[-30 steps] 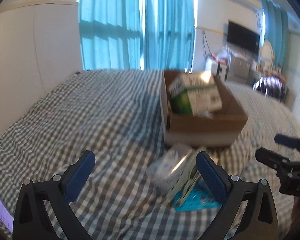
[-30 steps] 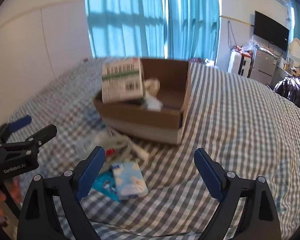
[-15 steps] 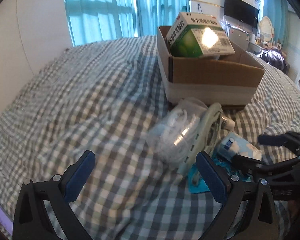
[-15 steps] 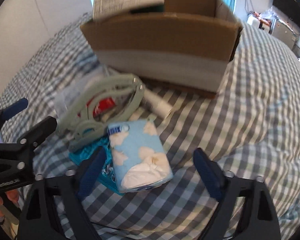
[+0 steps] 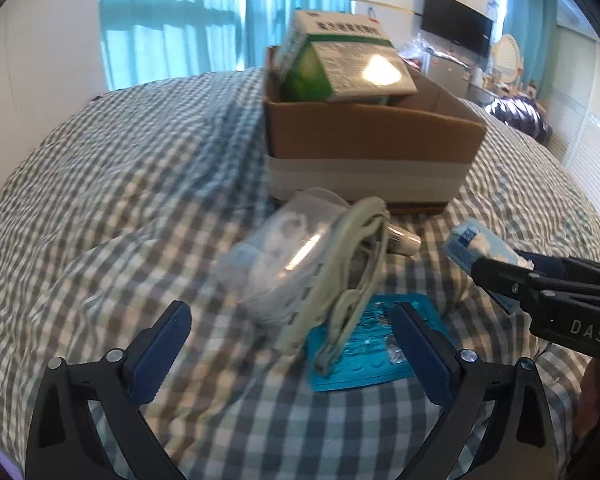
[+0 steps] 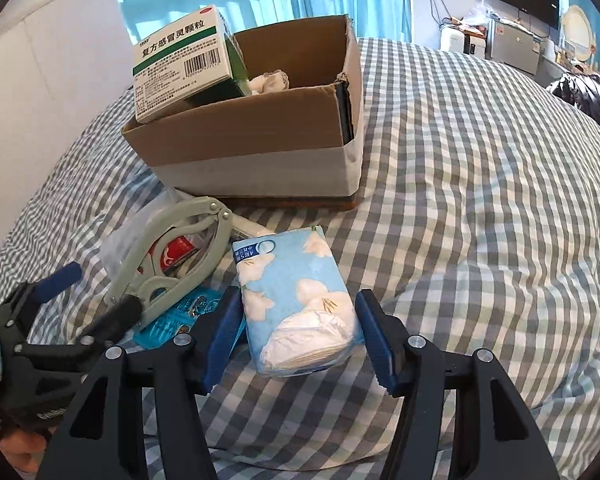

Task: Organize objects
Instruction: 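Grasp the pale green clip with the left tool while the right tool grasps the cloud-print tissue pack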

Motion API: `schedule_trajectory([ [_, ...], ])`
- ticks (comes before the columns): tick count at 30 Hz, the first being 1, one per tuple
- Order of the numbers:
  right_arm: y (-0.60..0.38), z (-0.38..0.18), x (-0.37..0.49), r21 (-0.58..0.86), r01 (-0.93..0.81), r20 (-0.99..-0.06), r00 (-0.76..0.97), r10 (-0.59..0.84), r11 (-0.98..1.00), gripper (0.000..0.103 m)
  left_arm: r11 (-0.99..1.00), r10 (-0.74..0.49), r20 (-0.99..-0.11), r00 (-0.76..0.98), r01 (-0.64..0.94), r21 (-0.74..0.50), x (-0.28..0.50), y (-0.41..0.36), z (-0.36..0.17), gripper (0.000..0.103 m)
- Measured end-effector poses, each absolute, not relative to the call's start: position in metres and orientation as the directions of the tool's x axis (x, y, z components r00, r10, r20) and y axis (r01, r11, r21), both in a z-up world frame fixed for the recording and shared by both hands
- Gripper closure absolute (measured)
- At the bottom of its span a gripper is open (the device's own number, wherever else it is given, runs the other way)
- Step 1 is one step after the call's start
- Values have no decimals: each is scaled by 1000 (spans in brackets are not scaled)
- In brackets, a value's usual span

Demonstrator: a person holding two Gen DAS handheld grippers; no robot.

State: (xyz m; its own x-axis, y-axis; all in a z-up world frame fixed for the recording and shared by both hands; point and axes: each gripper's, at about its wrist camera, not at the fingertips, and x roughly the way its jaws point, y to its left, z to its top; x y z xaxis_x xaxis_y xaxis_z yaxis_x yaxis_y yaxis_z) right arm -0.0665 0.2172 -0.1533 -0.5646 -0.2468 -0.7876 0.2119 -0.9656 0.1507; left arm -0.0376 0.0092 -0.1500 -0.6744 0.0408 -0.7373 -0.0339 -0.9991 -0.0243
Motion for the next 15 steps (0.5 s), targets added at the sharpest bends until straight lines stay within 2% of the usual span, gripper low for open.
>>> schedule_trajectory([
  [4, 225, -150, -64, 165, 201, -779, -574, -253, -966, 45, -996, 84, -768, -635, -79, -43, -37, 18, -158, 19],
  [6, 226, -150, -65, 172, 192, -778, -576, -252, -966, 45, -993, 106, -779, -618, -100, -56, -33, 22, -160, 33],
  [8, 224, -149, -65, 178, 185, -776, -577, -253, -967, 45, -992, 118, -780, -615, -110, -63, -31, 25, -159, 37],
  [11, 228, -147, -64, 186, 183, -774, -578, -259, -965, 45, -988, 141, -774, -618, -137, -71, -31, 30, -154, 52],
  [15, 233, -147, -67, 199, 177, -772, -577, -265, -964, 45, -985, 159, -767, -621, -154, -79, -36, 35, -152, 53],
])
